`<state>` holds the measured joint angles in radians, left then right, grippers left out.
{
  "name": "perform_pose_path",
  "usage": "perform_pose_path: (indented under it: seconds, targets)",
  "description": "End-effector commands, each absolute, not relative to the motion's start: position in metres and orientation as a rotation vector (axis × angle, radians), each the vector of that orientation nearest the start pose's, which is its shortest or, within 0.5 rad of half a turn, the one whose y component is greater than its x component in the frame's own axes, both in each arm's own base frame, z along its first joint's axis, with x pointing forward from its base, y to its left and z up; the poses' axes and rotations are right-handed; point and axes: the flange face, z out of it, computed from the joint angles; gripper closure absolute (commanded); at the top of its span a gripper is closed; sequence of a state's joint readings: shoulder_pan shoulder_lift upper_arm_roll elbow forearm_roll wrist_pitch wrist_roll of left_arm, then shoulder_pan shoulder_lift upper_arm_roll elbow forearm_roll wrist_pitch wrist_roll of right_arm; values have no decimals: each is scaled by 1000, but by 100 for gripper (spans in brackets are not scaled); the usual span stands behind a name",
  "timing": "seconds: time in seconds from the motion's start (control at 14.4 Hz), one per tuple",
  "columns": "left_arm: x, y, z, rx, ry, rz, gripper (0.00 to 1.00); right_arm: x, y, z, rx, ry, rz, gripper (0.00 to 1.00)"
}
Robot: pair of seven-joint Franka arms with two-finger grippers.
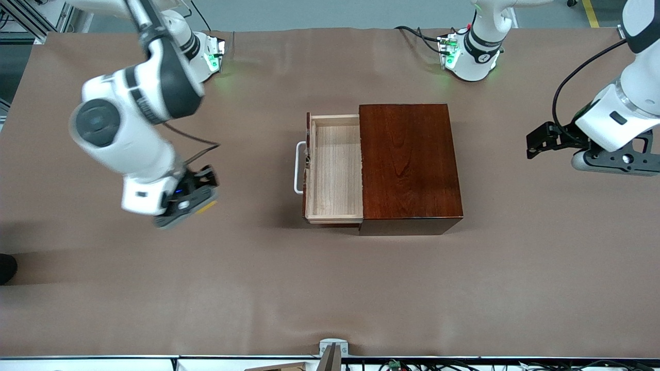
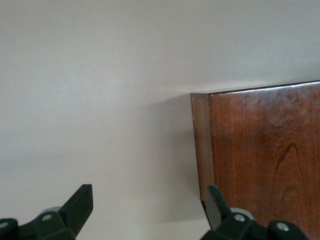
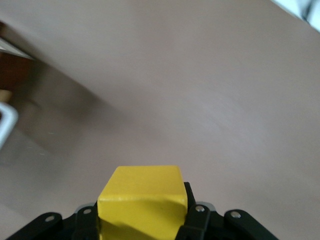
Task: Open drawer, take yellow block, close drawer
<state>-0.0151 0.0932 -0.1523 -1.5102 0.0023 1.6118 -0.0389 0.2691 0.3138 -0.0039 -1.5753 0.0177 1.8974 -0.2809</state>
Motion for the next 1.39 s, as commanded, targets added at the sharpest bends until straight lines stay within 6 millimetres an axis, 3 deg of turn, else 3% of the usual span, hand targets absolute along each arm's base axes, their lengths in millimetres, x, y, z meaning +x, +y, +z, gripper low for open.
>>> perform_pose_path:
  seconds: [0.0,0.14,0.35,0.56,0.7,0.97,1.11,1.32]
  targets:
    - [571,-121,605,-3159,246,-14,0,632,119,442,-3042,-660,-2,100]
    - [558,-166,609,-3166,246,-20,0,634,82,426,-3074,-483,34,100]
    - [515,-263,608,-3166,263,33,0,637,52,407,-3112,-178,101,100]
    - [468,-344,615,-3156,532,6,0,640,27,365,-3119,30,198,100]
    - [449,-399,617,-3185,731,-7,0,642,20,340,-3126,113,243,100]
    - [415,-503,576,-3072,1377,-39,0,650,-17,307,-3121,209,219,100]
    - [420,-539,550,-2967,1625,-144,0,653,-23,287,-3118,226,214,100]
    - [437,-579,488,-2890,1877,-253,0,657,-31,257,-3116,248,205,100]
